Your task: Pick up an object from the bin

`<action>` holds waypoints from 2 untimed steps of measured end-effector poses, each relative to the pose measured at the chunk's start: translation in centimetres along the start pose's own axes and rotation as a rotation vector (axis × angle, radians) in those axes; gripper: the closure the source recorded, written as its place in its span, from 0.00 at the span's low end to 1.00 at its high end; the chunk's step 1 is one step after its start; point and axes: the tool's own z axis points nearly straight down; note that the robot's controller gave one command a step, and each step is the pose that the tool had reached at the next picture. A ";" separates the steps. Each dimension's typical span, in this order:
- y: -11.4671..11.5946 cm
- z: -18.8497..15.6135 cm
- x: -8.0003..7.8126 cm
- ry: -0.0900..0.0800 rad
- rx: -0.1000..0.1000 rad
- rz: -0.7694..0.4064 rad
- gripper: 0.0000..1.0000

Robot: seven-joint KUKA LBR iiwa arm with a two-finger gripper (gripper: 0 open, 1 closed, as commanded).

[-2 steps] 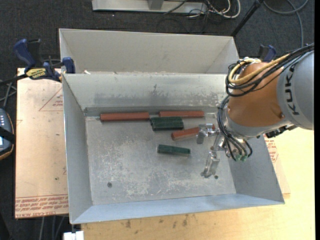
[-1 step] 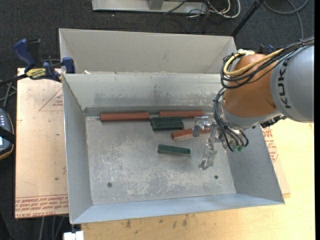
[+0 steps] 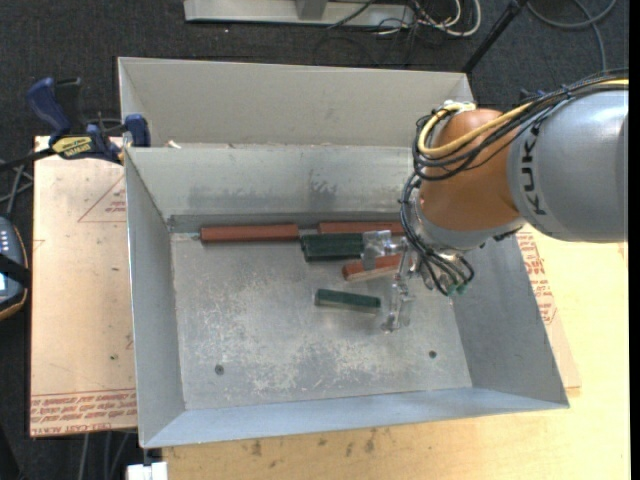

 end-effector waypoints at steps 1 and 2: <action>5.2 3.9 1.1 0.008 -0.003 -0.093 1.00; 5.2 3.9 1.1 0.008 -0.003 -0.093 1.00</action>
Offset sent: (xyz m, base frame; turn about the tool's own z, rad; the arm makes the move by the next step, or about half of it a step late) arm 0.0000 0.0000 0.0000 0.0000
